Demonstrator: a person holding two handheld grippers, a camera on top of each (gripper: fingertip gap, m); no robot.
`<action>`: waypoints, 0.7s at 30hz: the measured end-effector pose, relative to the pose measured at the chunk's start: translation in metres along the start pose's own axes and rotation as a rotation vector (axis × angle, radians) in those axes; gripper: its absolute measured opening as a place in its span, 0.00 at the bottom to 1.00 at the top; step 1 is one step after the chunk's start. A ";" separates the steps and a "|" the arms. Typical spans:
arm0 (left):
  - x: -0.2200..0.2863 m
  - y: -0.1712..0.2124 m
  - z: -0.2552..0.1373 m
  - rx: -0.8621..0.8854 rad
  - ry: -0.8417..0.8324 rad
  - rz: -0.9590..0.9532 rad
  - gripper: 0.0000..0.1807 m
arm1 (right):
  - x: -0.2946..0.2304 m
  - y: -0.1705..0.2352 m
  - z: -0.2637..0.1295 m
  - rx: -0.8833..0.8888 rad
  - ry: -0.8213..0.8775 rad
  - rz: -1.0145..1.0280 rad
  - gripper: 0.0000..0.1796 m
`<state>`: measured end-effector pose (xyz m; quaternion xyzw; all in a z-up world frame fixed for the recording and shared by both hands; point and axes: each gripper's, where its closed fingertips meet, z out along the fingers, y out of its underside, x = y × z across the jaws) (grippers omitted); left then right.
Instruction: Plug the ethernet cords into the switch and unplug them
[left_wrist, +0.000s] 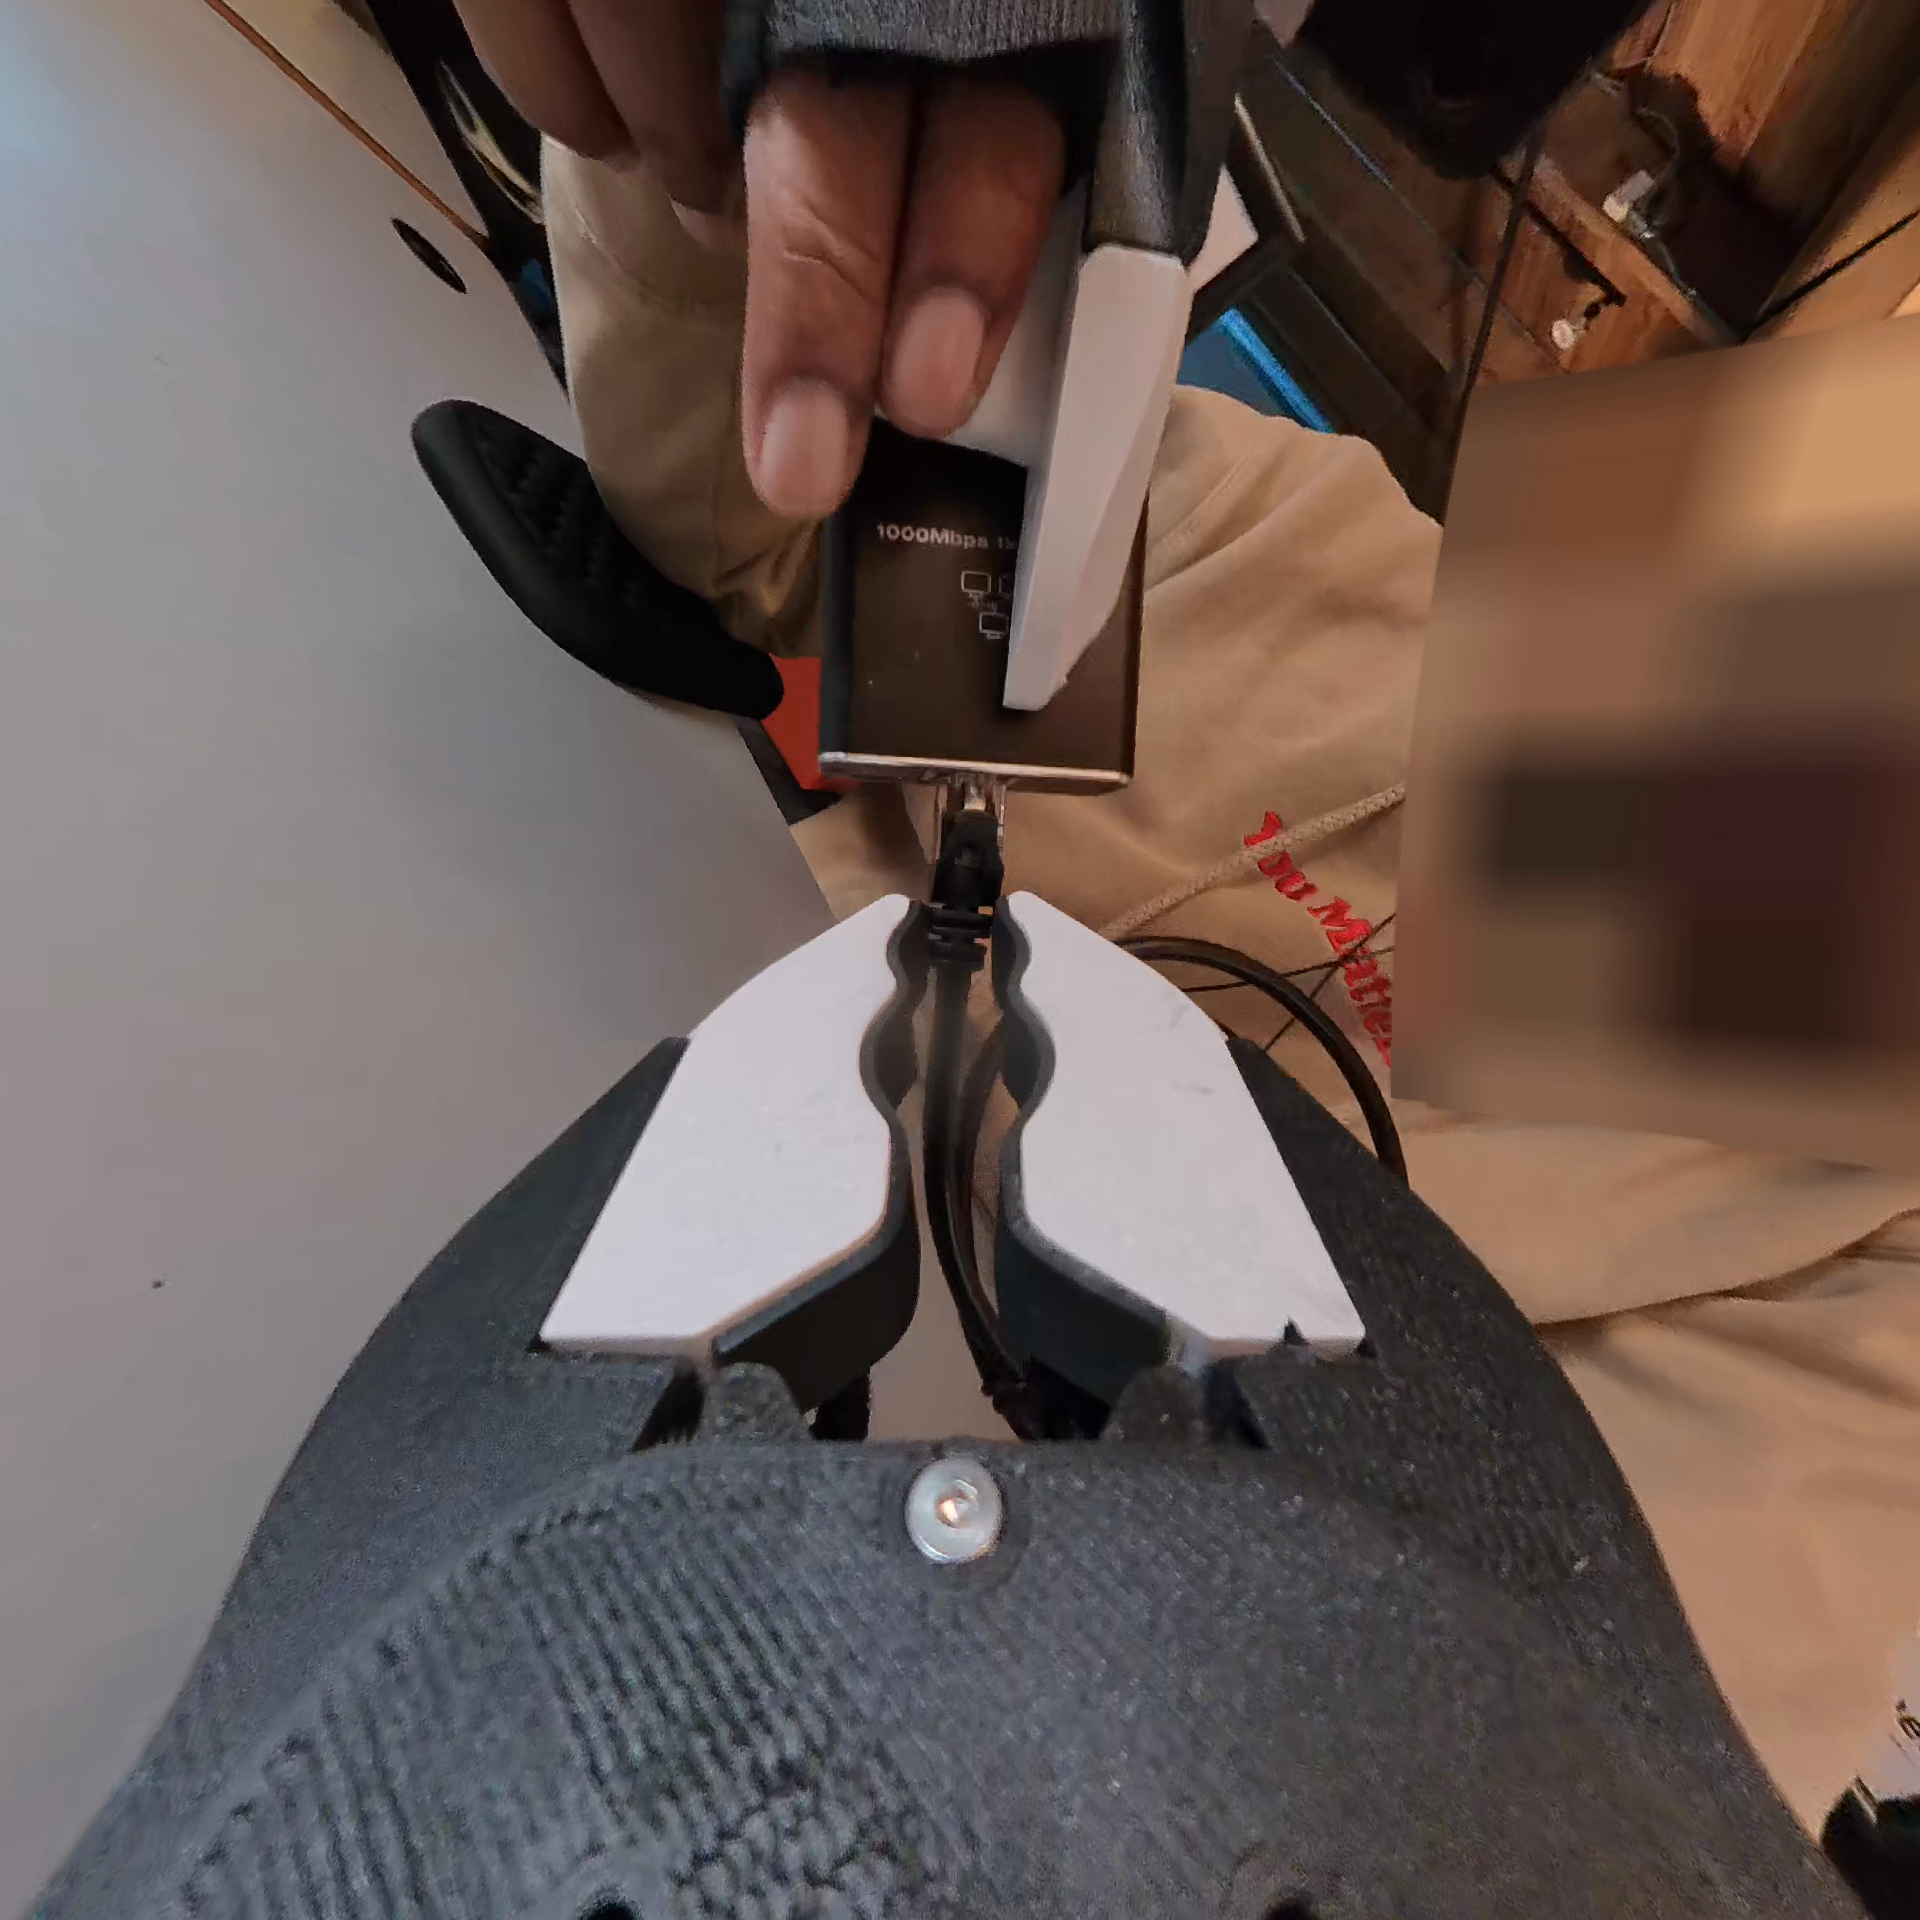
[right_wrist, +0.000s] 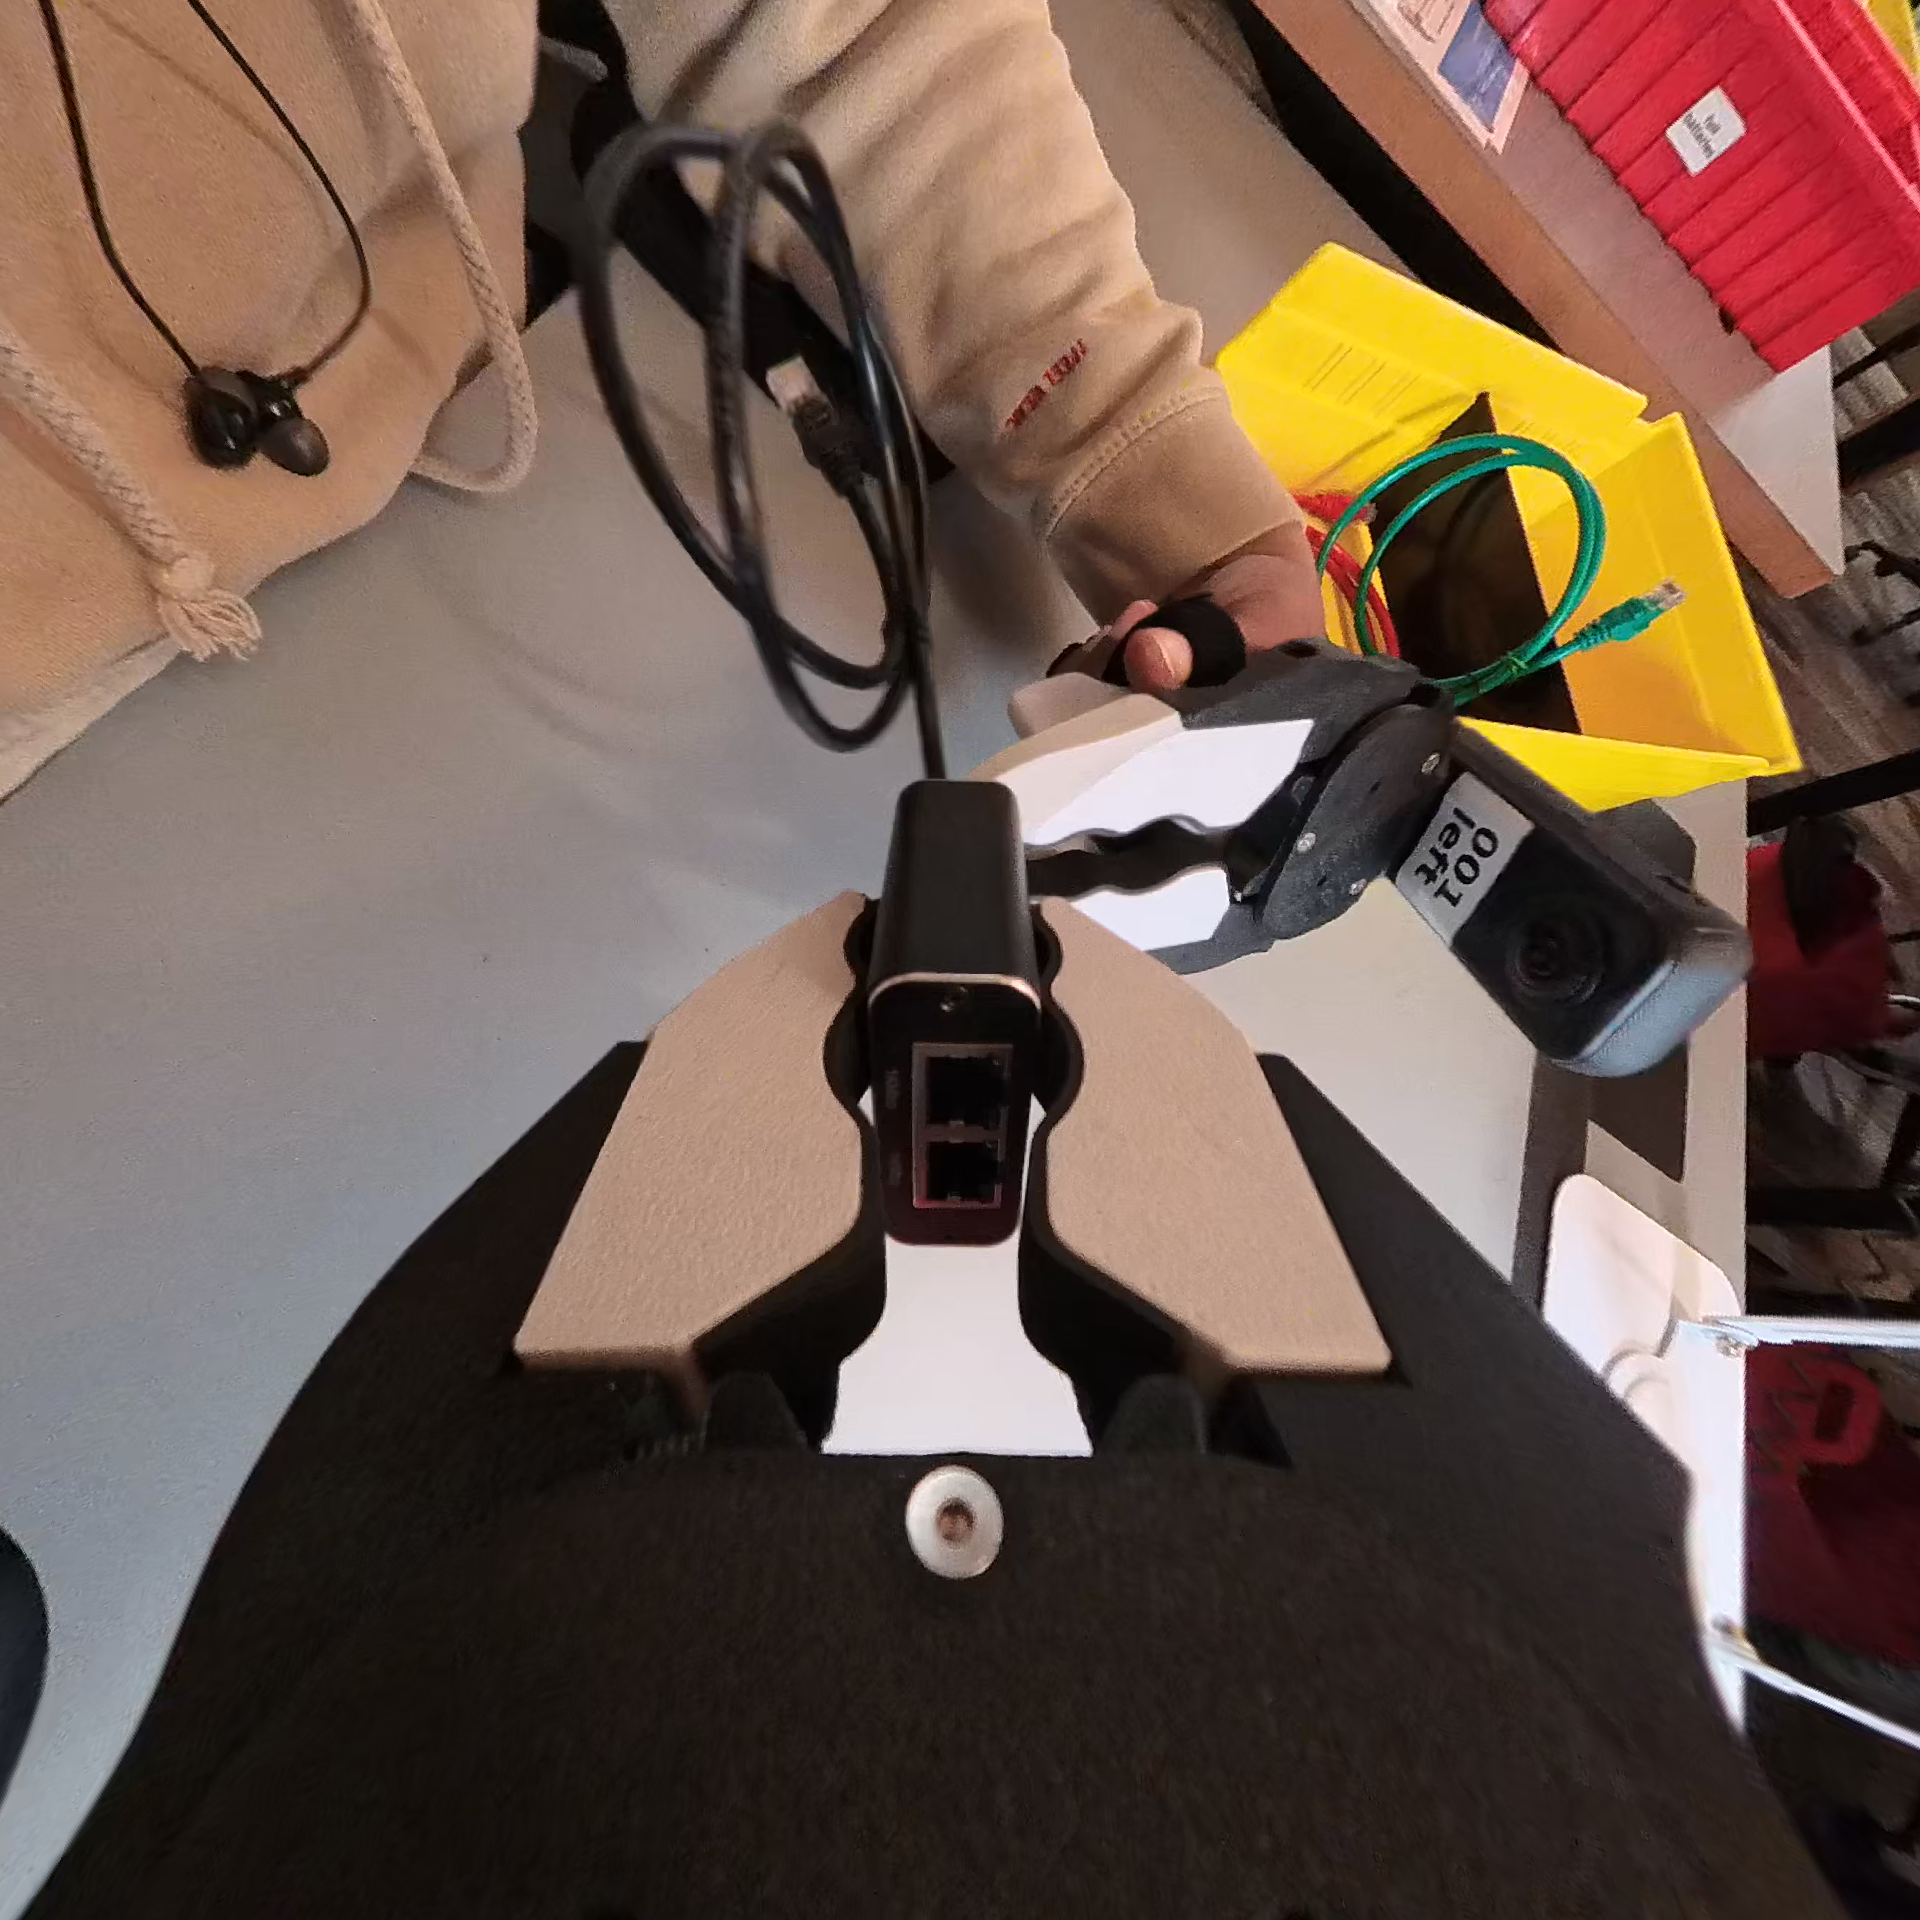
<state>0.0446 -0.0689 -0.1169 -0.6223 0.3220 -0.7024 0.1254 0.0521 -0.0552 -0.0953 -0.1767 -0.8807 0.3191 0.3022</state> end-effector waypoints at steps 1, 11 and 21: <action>-0.001 0.000 0.002 -0.006 -0.011 0.001 0.06 | -0.001 0.001 0.001 -0.005 -0.006 0.003 0.15; -0.018 0.002 0.011 -0.043 -0.153 0.059 0.07 | -0.011 -0.004 0.007 0.060 -0.099 0.081 0.15; 0.012 -0.008 0.022 0.000 -0.053 0.185 0.06 | -0.006 -0.018 -0.012 0.271 -0.131 0.176 0.15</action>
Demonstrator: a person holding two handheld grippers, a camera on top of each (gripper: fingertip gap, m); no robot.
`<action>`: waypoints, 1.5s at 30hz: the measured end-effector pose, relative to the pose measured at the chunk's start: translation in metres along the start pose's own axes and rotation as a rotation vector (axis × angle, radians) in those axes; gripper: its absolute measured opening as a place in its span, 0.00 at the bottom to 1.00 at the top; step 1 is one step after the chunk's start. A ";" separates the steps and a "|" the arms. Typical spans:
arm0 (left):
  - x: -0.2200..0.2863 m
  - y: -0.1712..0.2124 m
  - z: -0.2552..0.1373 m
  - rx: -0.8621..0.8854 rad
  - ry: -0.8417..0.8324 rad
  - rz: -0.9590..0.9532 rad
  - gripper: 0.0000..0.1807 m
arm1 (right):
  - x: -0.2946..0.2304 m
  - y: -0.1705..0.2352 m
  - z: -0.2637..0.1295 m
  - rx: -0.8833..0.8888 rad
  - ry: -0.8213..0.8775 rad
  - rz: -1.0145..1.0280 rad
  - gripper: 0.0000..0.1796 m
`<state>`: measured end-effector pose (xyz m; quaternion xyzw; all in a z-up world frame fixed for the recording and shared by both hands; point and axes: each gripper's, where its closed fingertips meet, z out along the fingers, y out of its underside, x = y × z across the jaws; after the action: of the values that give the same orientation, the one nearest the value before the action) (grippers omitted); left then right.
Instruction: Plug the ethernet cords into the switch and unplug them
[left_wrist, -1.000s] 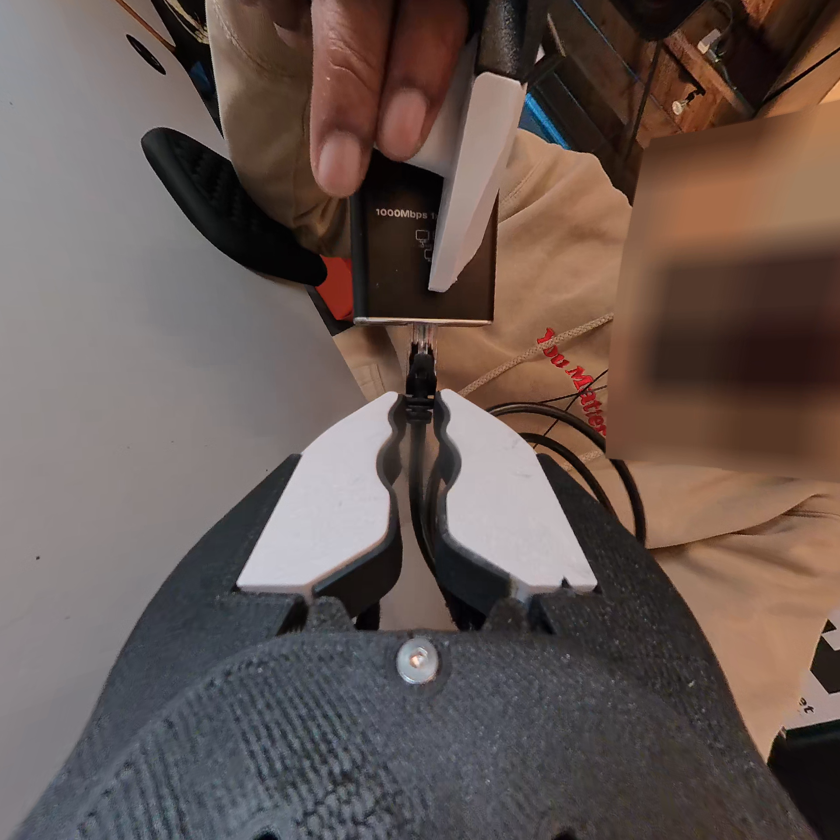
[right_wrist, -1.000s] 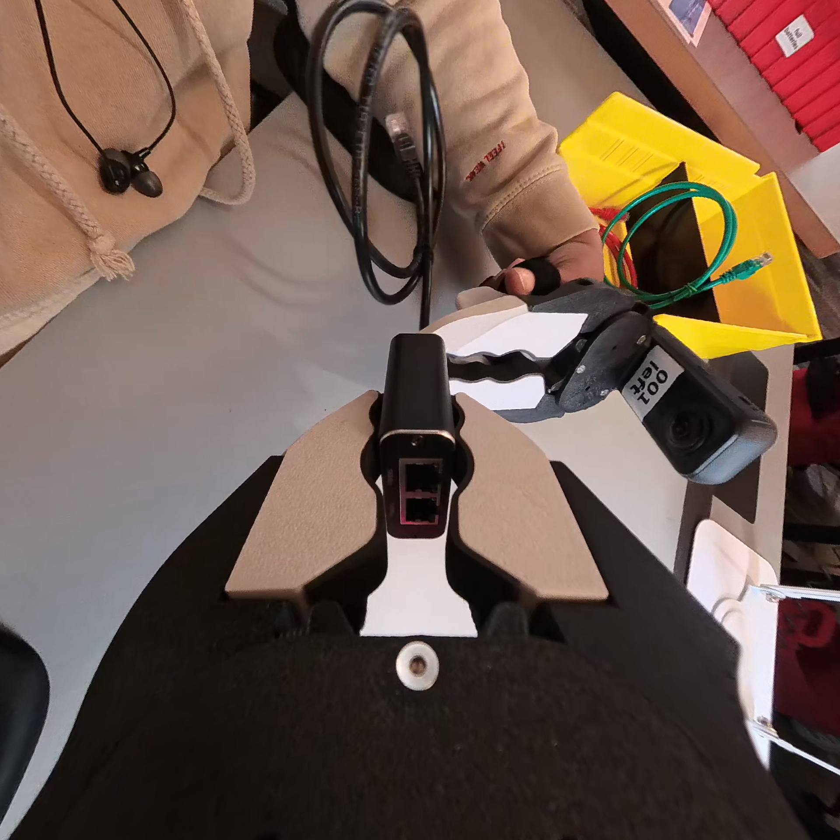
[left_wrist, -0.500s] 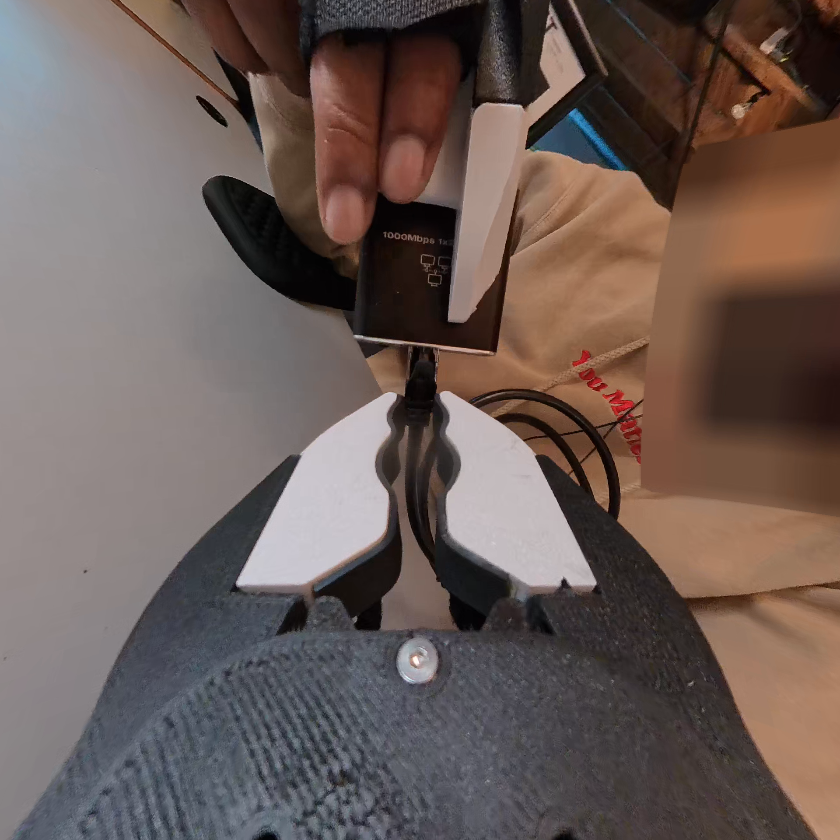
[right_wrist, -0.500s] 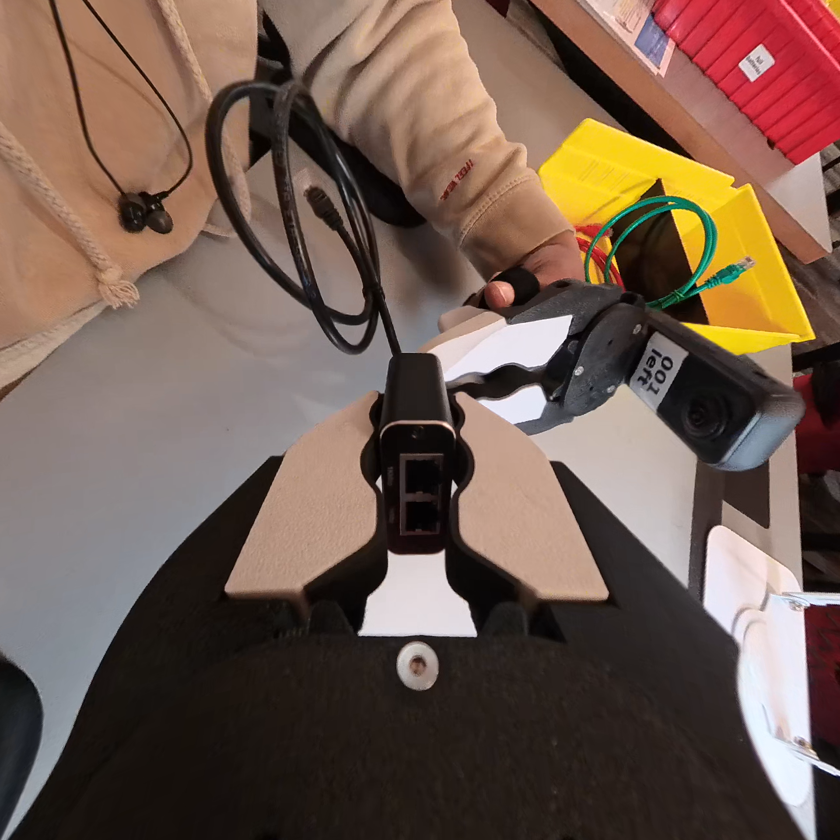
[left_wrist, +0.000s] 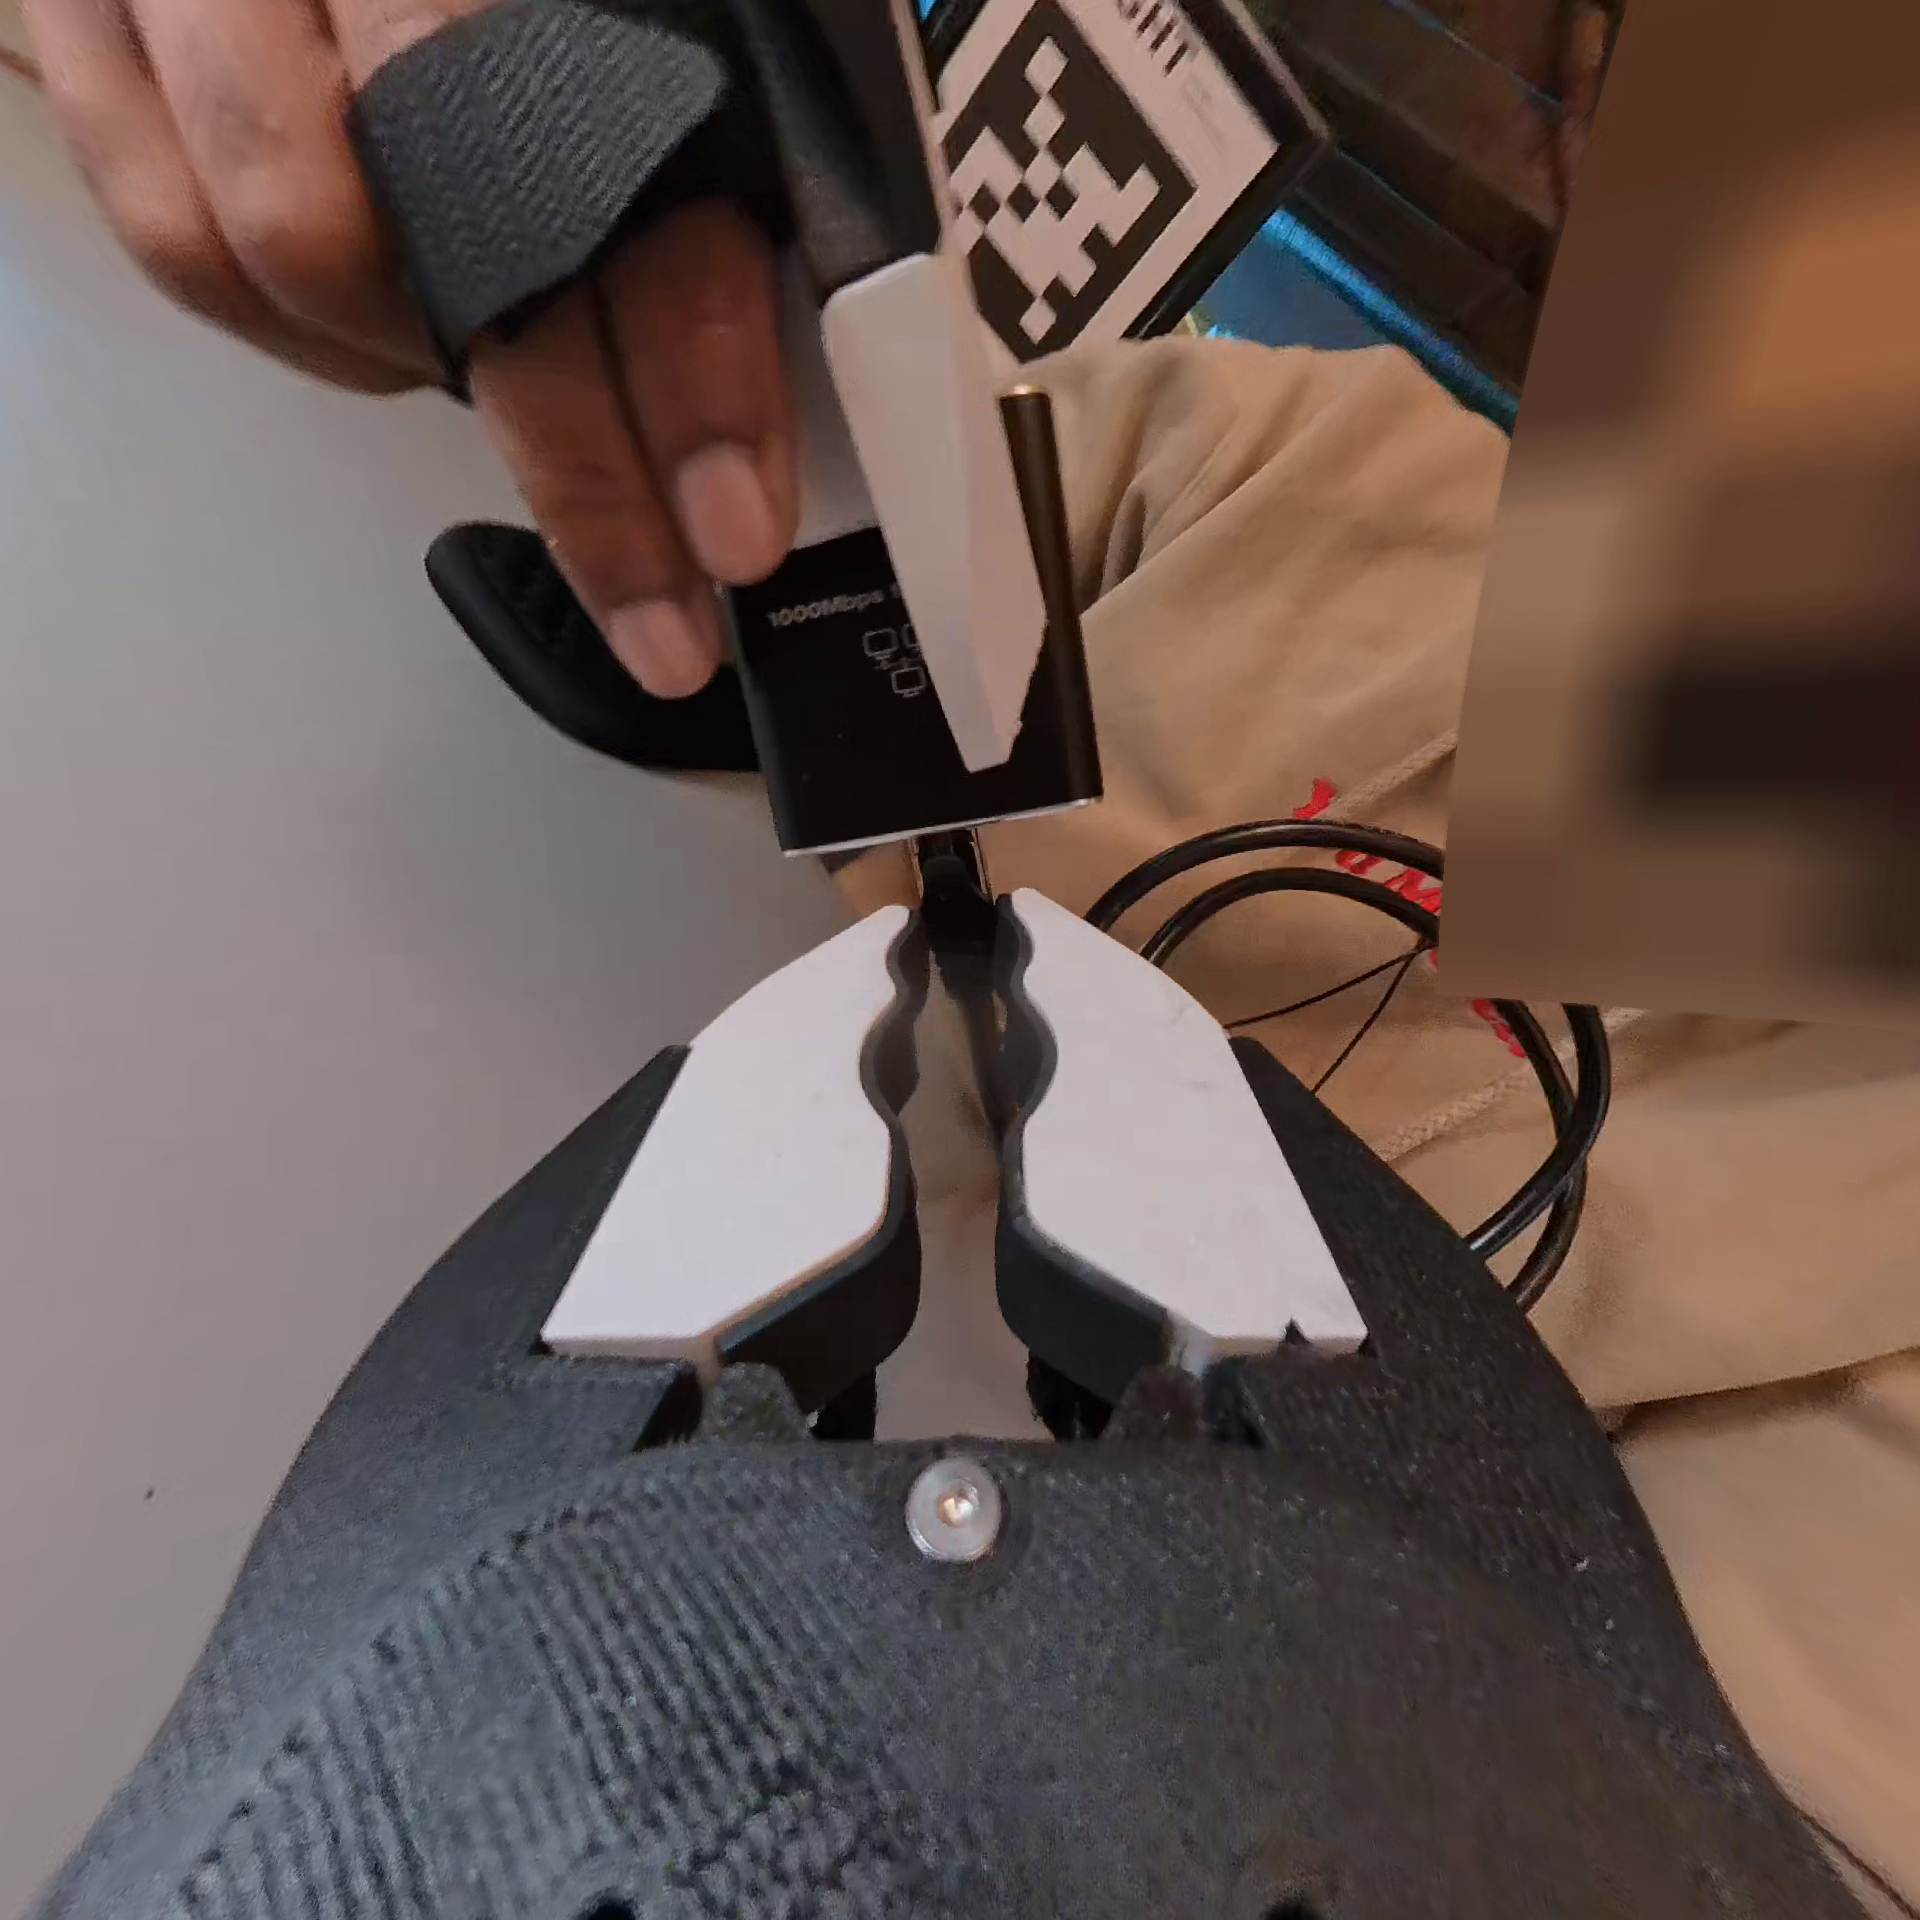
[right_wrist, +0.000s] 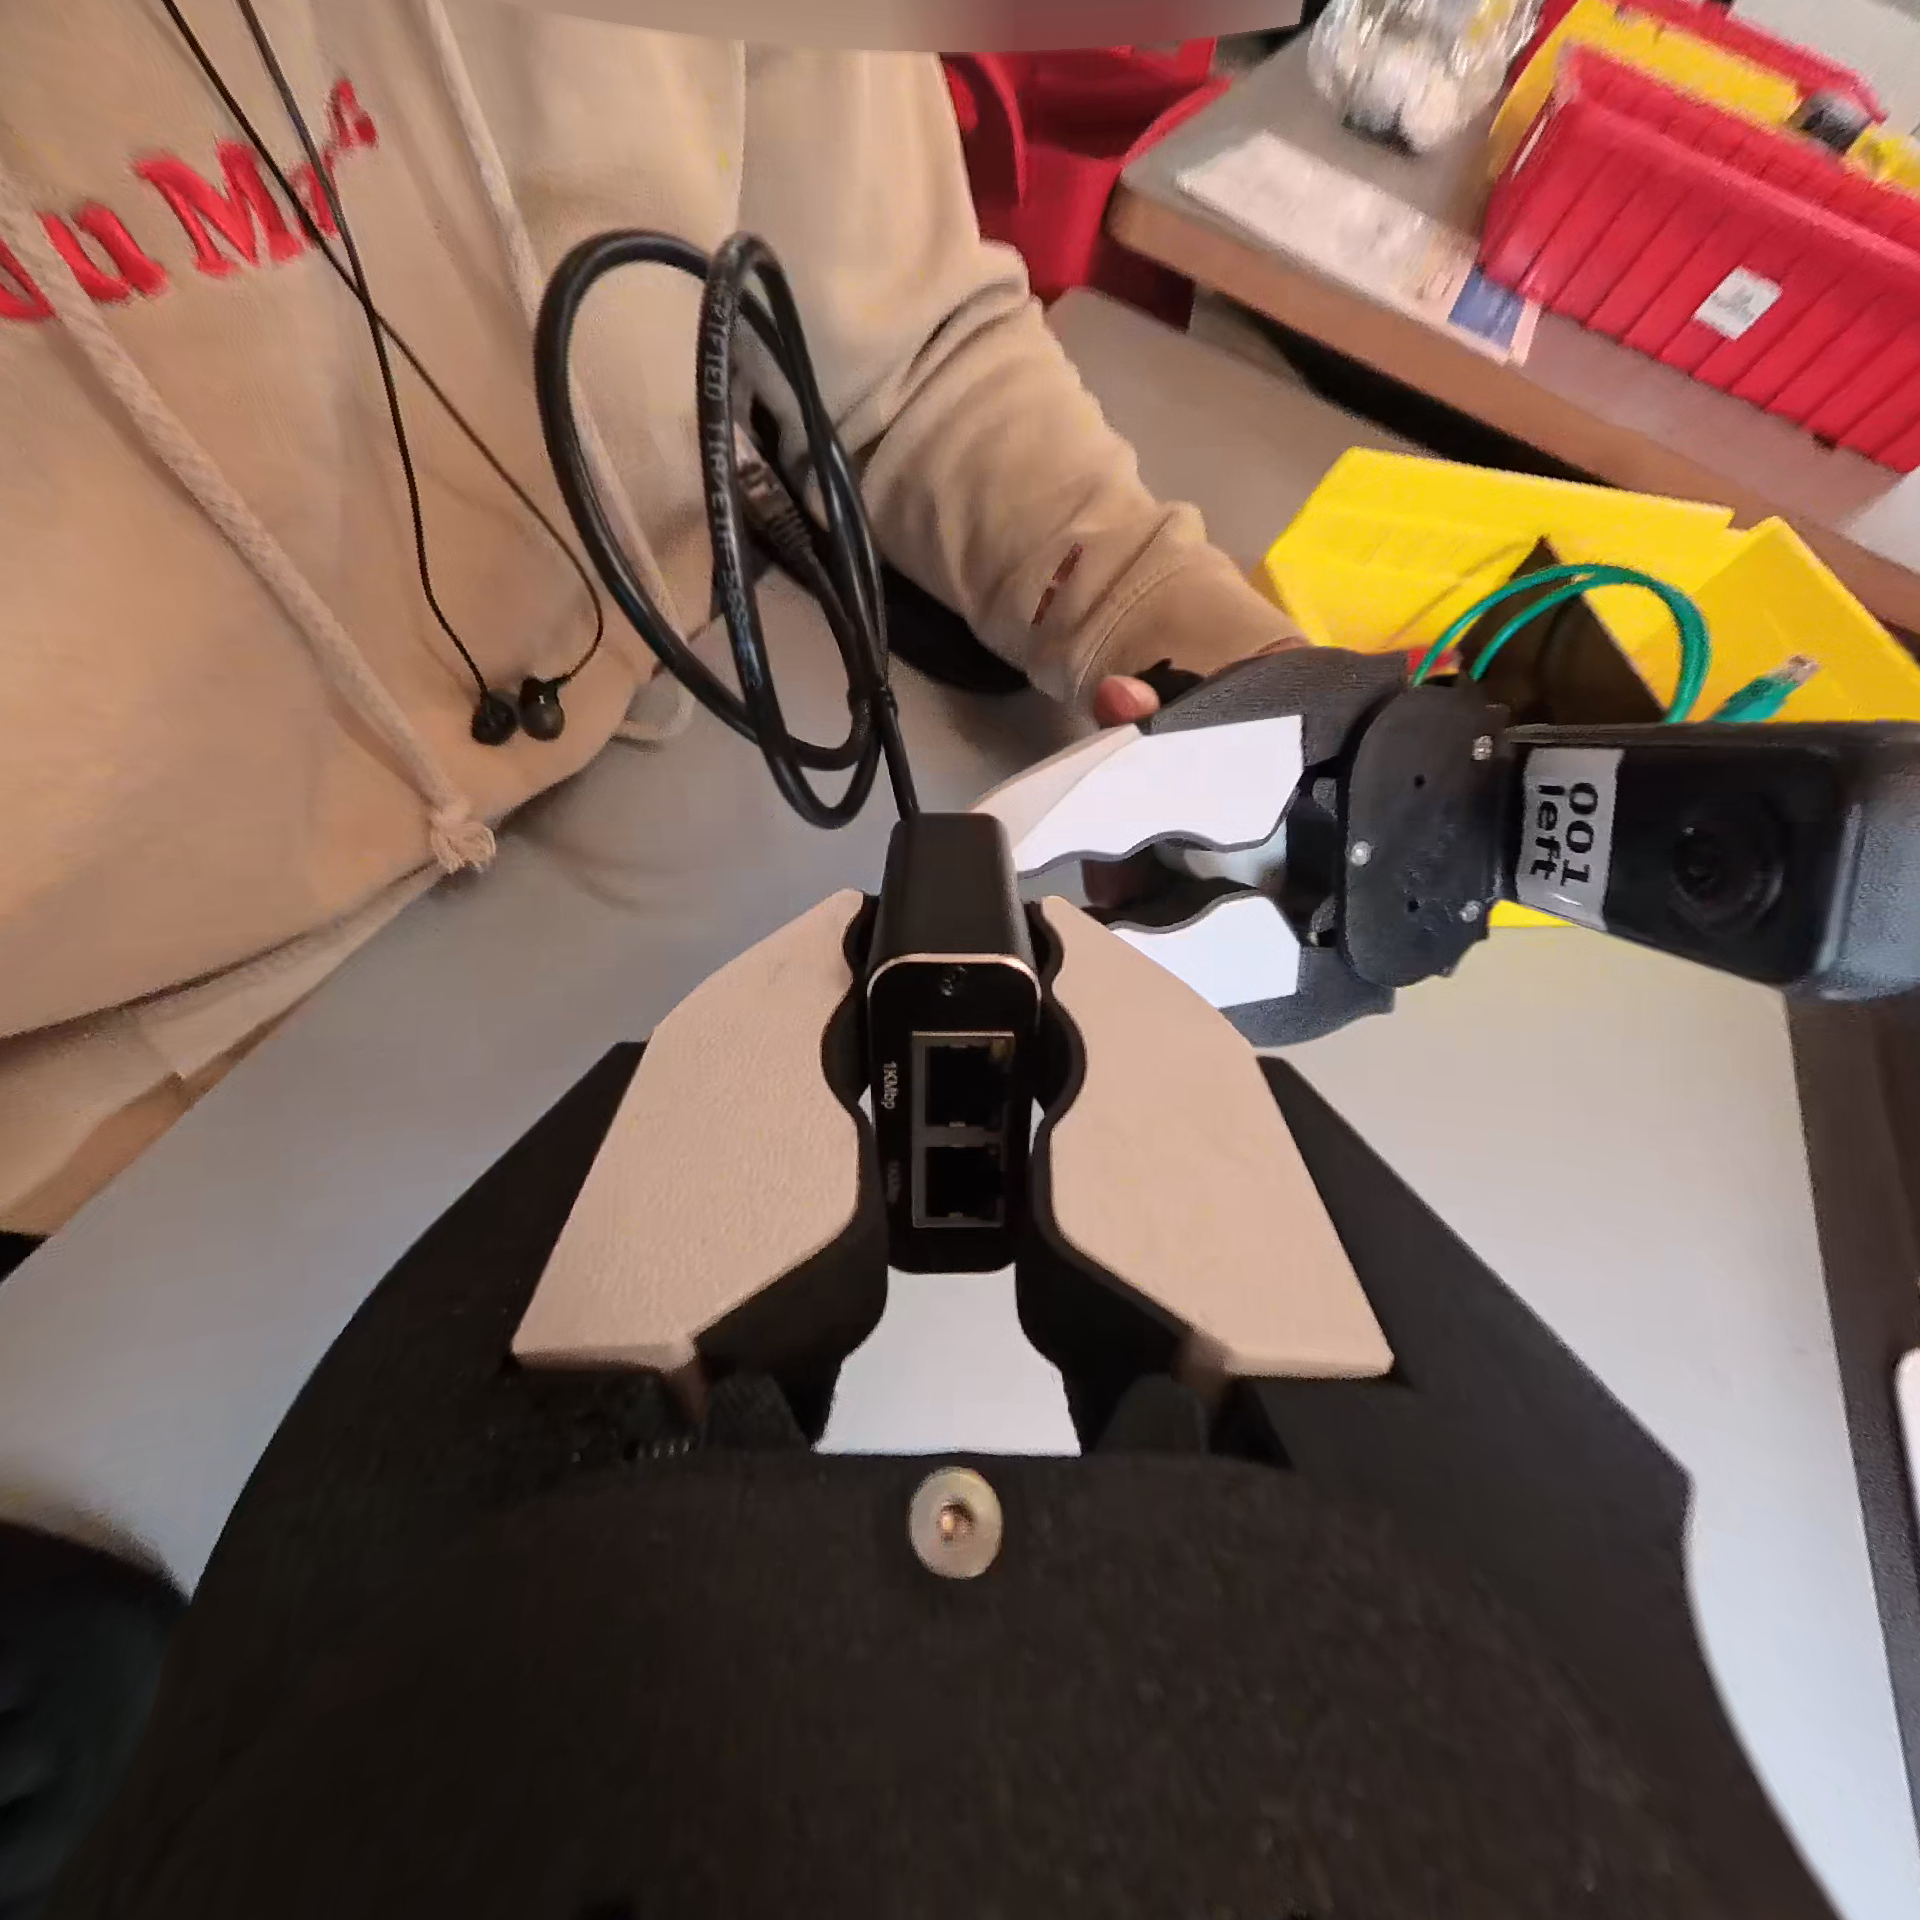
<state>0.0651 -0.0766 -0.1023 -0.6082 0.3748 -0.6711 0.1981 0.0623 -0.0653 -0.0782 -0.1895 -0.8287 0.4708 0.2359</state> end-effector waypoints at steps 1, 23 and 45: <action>0.004 -0.005 -0.001 0.025 0.011 0.008 0.06 | 0.002 -0.002 -0.003 0.022 0.011 0.002 0.15; -0.026 -0.061 -0.074 0.299 -0.543 0.155 0.07 | 0.074 0.029 -0.046 -0.203 0.508 0.011 0.22; 0.012 -0.094 -0.079 0.127 -1.121 0.702 0.18 | 0.072 0.016 -0.062 -0.387 0.632 -0.110 0.14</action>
<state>0.0050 -0.0042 -0.0224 -0.6941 0.3507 -0.1695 0.6054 0.0405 0.0238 -0.0494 -0.3217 -0.7975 0.2104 0.4650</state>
